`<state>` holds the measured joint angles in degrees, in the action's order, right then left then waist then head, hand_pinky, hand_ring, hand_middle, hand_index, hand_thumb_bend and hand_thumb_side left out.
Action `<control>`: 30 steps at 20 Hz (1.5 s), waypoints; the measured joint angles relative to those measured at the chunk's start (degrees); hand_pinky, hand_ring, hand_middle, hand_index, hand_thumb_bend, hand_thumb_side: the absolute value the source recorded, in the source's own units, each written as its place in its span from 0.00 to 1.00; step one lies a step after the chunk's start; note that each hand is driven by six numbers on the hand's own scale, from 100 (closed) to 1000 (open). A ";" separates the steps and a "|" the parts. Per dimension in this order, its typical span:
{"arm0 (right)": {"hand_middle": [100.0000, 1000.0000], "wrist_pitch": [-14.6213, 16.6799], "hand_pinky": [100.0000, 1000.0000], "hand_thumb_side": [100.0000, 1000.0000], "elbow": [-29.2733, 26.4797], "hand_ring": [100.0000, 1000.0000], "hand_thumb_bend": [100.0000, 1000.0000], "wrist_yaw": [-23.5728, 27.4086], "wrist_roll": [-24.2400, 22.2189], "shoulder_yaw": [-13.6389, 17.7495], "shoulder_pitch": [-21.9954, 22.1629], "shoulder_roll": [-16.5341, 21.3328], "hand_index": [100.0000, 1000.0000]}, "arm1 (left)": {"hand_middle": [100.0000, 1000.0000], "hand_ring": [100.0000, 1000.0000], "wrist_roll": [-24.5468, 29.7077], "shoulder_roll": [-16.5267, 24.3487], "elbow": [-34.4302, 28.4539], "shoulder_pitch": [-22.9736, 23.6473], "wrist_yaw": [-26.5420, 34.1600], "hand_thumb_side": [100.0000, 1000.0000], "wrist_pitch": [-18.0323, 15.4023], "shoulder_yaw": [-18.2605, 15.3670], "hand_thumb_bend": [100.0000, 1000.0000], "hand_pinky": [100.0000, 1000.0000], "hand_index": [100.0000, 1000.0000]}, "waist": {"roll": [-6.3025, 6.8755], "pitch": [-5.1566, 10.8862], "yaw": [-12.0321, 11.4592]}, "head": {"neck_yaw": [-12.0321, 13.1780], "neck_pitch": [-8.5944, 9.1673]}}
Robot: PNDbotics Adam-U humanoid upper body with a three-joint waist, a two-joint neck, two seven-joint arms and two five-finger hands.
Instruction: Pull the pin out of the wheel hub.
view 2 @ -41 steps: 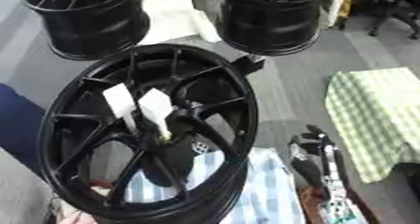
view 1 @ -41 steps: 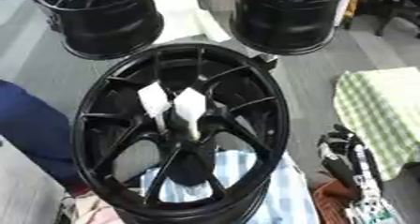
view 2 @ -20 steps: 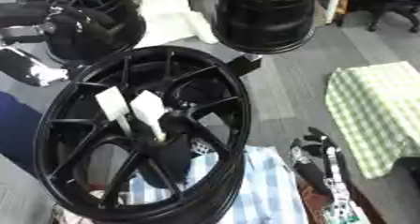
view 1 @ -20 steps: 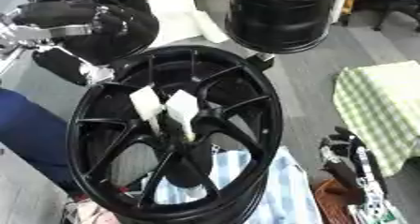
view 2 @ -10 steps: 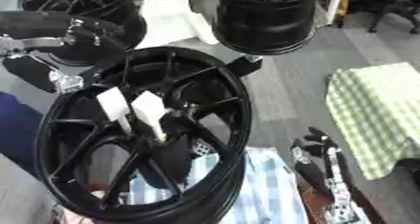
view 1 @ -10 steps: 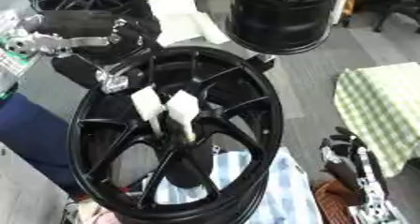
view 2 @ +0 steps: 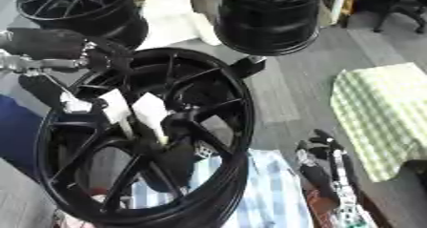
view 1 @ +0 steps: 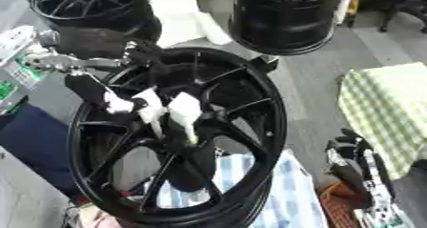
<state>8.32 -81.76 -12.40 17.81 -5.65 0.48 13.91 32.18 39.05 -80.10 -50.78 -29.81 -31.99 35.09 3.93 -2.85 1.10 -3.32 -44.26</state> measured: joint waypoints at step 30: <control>0.69 -0.04 0.71 0.37 0.00 0.65 0.06 -0.04 -0.18 -0.01 -0.24 0.03 0.87 | 0.53 1.00 -0.06 0.20 1.65 2.33 -1.37 0.24 -0.06 1.89 0.11 0.32 0.75 | 0.12 0.00 0.10 | -0.04 0.00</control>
<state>8.28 -81.75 -12.44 17.63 -5.65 0.24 13.94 32.12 39.25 -78.45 -48.45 -31.18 -32.05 36.98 4.04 -2.85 1.20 -3.36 -44.26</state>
